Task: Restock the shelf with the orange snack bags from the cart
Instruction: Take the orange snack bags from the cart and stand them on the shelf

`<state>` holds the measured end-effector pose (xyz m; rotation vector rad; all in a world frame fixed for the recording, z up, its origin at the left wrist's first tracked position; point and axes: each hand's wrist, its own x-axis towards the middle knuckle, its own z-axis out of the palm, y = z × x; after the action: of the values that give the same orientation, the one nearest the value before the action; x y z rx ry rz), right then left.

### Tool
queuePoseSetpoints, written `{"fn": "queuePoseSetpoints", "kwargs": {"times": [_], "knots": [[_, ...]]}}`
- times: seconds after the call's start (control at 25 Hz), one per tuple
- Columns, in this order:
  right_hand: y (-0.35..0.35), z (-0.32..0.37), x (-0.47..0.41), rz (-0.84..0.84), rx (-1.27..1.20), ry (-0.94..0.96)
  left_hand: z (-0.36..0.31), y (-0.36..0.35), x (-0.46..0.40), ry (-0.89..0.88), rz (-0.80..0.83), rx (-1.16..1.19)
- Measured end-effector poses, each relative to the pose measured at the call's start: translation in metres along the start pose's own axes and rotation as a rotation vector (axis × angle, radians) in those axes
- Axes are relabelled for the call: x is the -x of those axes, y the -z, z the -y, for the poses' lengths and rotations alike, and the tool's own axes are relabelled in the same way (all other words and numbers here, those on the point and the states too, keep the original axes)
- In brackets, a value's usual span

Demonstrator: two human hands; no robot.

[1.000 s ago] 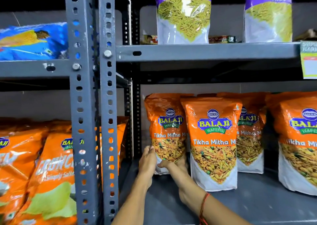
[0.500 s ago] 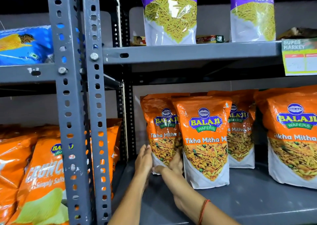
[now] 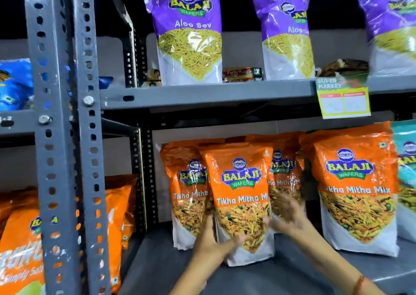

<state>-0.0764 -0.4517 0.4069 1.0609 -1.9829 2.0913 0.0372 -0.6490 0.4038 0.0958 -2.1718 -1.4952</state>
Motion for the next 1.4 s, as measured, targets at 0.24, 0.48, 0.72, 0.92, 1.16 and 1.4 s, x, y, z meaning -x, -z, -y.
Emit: {"fn": "queuePoseSetpoints", "kwargs": {"times": [0.24,0.48,0.72,0.92,1.16,1.4], "knots": [[0.012,-0.027,-0.009,0.336,0.144,-0.158,-0.002,-0.014,0.001,0.033,-0.08,-0.099],[-0.007,-0.013,0.0,0.317,0.067,-0.085,-0.01,0.001,0.021,-0.063,-0.159,-0.239],[-0.058,0.005,0.011,0.344,0.112,0.017,-0.012,0.054,0.052,-0.095,-0.258,-0.256],[-0.089,-0.003,0.022,0.371,0.202,0.02,0.005,0.077,0.068,-0.031,-0.24,-0.181],[-0.098,-0.002,0.026,0.34,0.248,0.023,0.014,0.083,0.066,0.007,-0.205,-0.095],[-0.097,-0.002,0.029,0.306,0.235,-0.001,0.01,0.083,0.065,0.03,-0.172,-0.065]]}}
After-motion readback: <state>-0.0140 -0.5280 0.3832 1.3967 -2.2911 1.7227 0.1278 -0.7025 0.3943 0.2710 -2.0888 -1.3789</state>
